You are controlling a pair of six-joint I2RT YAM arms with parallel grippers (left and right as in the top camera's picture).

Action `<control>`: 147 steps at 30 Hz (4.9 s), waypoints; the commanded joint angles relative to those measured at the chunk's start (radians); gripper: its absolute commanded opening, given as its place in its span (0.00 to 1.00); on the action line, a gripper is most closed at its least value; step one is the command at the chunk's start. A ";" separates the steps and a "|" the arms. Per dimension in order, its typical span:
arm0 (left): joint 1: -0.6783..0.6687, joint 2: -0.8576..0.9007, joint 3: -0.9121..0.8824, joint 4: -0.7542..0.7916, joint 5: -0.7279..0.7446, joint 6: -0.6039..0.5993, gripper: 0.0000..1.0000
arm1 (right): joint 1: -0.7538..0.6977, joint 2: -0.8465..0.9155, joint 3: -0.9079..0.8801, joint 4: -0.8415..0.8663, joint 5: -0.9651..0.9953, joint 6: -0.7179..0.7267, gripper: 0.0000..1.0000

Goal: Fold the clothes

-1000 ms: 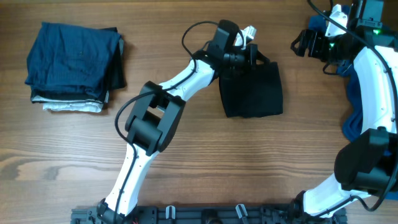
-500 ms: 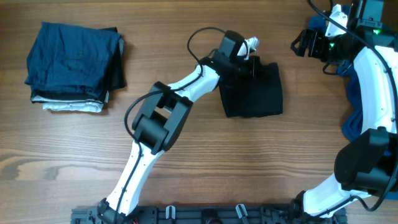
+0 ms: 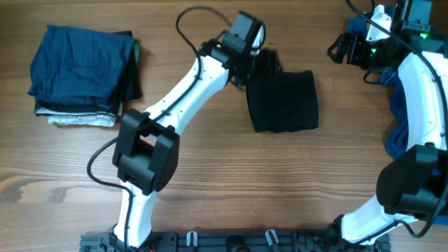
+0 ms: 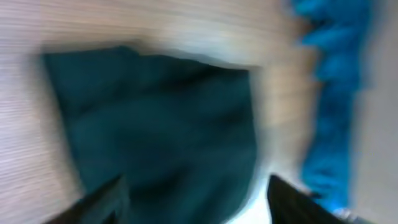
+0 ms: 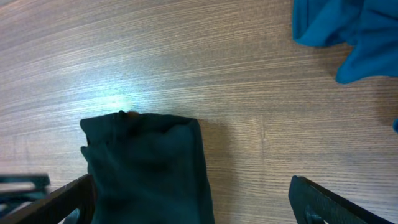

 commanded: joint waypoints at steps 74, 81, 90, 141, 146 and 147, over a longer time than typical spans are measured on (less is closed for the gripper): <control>-0.165 -0.073 -0.105 0.068 -0.731 0.279 0.04 | 0.002 -0.007 0.004 0.005 0.010 0.003 0.99; -0.118 -0.224 -0.095 0.115 -0.843 0.305 0.04 | 0.002 -0.007 0.004 0.005 0.010 0.004 1.00; 0.082 -0.369 -0.095 0.246 -0.837 0.299 0.04 | 0.002 -0.007 0.004 0.005 0.010 0.003 1.00; 0.883 -0.260 -0.120 0.335 -0.309 -0.062 0.04 | 0.002 -0.007 0.004 0.005 0.010 0.003 0.99; 0.903 -0.260 -0.120 0.333 -0.311 -0.077 0.04 | 0.002 -0.007 0.004 0.005 0.010 0.003 1.00; 0.909 -0.260 -0.120 0.325 -0.312 -0.100 0.04 | 0.002 -0.007 0.004 0.005 0.010 0.003 0.99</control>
